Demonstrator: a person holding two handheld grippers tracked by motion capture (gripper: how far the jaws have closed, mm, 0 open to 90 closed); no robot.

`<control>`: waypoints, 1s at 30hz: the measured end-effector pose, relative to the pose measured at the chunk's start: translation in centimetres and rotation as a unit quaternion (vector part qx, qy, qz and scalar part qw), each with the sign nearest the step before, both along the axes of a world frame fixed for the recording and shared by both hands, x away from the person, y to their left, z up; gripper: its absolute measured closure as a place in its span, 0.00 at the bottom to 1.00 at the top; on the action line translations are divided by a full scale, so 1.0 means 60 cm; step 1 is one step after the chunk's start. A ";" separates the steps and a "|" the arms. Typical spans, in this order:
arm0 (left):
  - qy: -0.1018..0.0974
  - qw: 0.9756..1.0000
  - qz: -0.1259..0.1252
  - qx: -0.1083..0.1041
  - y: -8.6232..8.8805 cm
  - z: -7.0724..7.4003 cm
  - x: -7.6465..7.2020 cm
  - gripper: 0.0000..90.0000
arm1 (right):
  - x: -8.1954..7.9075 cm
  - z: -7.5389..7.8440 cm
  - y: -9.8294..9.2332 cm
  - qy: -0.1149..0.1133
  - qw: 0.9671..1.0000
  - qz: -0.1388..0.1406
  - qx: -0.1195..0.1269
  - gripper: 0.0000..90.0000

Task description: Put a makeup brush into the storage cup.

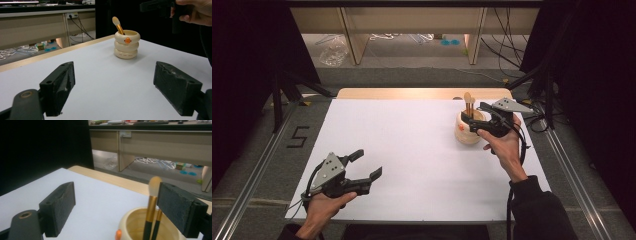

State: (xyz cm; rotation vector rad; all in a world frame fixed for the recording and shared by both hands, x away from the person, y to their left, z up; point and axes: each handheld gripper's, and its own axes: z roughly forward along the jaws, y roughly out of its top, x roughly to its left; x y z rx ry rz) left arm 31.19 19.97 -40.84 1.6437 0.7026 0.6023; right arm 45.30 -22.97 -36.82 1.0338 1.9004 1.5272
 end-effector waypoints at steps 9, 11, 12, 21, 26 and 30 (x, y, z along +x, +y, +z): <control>-0.002 1.000 0.002 0.001 0.001 0.001 0.000 0.19 | -0.058 -0.009 0.010 -0.001 1.000 0.018 0.000 0.18; -0.002 1.000 0.002 0.000 0.000 0.000 0.000 0.19 | -0.069 -0.012 0.009 -0.001 1.000 0.020 0.002 0.18; -0.002 1.000 0.002 0.000 0.000 0.000 0.000 0.19 | -0.074 -0.014 0.009 -0.005 1.000 0.019 0.003 0.18; -0.001 1.000 0.001 -0.002 -0.001 0.000 0.001 0.19 | -0.101 -0.024 0.004 -0.001 1.000 0.023 0.006 0.18; -0.001 1.000 0.002 -0.001 0.000 0.000 0.001 0.19 | -0.112 -0.027 0.006 0.009 1.000 0.030 0.004 0.18; -0.002 1.000 0.002 -0.001 0.000 0.000 0.001 0.19 | -0.121 -0.030 0.011 0.001 0.999 0.032 0.000 0.18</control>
